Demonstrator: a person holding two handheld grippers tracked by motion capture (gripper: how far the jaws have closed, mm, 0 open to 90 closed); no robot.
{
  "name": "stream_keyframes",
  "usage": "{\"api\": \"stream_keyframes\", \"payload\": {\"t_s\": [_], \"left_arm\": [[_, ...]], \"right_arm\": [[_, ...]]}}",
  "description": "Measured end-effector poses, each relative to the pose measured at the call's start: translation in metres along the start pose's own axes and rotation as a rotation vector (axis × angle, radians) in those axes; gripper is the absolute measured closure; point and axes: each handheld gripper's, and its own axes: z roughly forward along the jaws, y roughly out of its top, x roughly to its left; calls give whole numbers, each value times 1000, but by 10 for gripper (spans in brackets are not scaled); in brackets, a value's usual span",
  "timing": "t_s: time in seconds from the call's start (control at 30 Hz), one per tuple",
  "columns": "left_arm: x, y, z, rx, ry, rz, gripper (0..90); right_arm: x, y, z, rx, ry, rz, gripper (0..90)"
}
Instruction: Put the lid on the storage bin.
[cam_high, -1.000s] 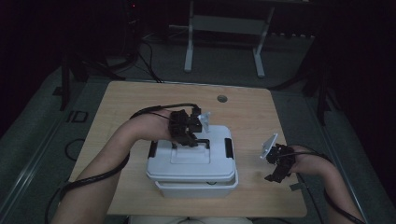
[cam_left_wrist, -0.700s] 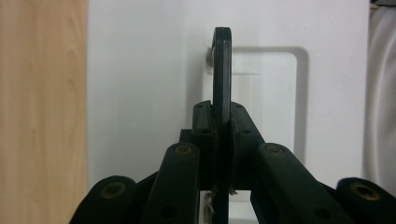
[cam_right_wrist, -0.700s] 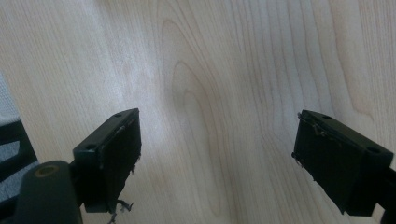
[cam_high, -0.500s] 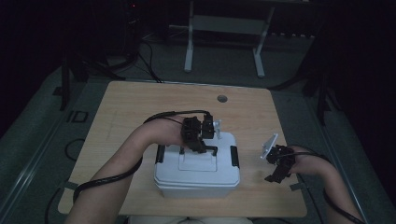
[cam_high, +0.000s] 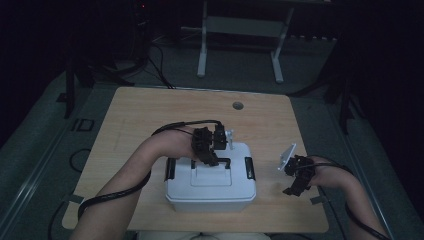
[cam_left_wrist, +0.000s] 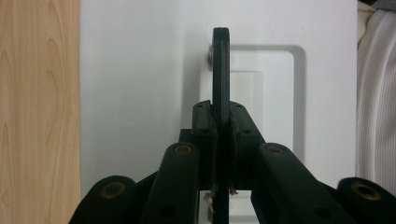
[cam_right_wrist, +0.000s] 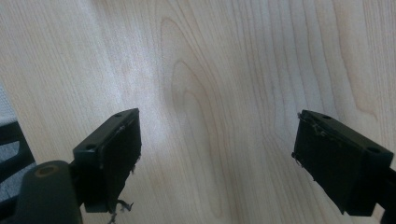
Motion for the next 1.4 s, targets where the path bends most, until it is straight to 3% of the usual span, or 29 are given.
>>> {"api": "stream_keyframes", "payload": {"t_s": [0.03,0.07,0.1,0.13,0.17,0.2,0.23,0.33,0.43,0.47,0.53,0.63,0.67,0.73,0.87,0.9,1.1,1.27,1.33,1.4], "left_arm": [[1,-2,0,1,14,6,820],[1,-3,0,0,20,6,660],[1,-4,0,-1,36,4,572],[1,-6,-1,-15,65,8,572],[2,-9,-3,-47,67,-4,428],[2,-9,-3,-47,67,-4,344],[6,-12,-5,-79,60,-45,296],[8,-14,-6,-96,75,-63,151],[12,-21,-8,-123,95,-95,73],[12,-21,-8,-123,95,-95,65],[13,-29,-9,-157,151,-101,65],[15,-36,-12,-193,152,-117,65],[17,-43,-16,-215,186,-129,65],[18,-49,-19,-230,211,-149,65],[19,-57,-21,-232,215,-163,65],[19,-67,-22,-236,218,-172,65],[20,-90,-23,-236,216,-220,65],[21,-110,-30,-293,267,-258,65],[23,-121,-34,-322,263,-286,65],[24,-131,-35,-306,287,-306,65]], "right_arm": [[0,0,0,4,0,2,147],[0,1,0,7,2,-2,147],[0,1,0,6,1,0,147],[0,1,0,6,1,0,147],[0,1,0,5,1,0,147],[0,1,0,5,1,0,147],[0,2,0,5,-2,-1,147],[-1,4,-1,3,-6,-9,147],[-1,5,-4,-1,-19,-14,147],[-1,5,-4,-1,-19,-14,147],[-2,6,-6,-15,-30,-3,147],[-2,5,-7,-32,-42,13,147],[-3,4,-8,-48,-52,30,147],[-3,3,-7,-55,-55,29,147],[-4,2,-7,-59,-56,36,147],[-4,2,-7,-59,-56,36,147],[-4,-3,-8,-78,-74,51,147],[-4,-5,-9,-96,-86,67,139],[-4,-6,-11,-118,-89,78,138],[-5,-7,-11,-128,-91,87,139]]}}
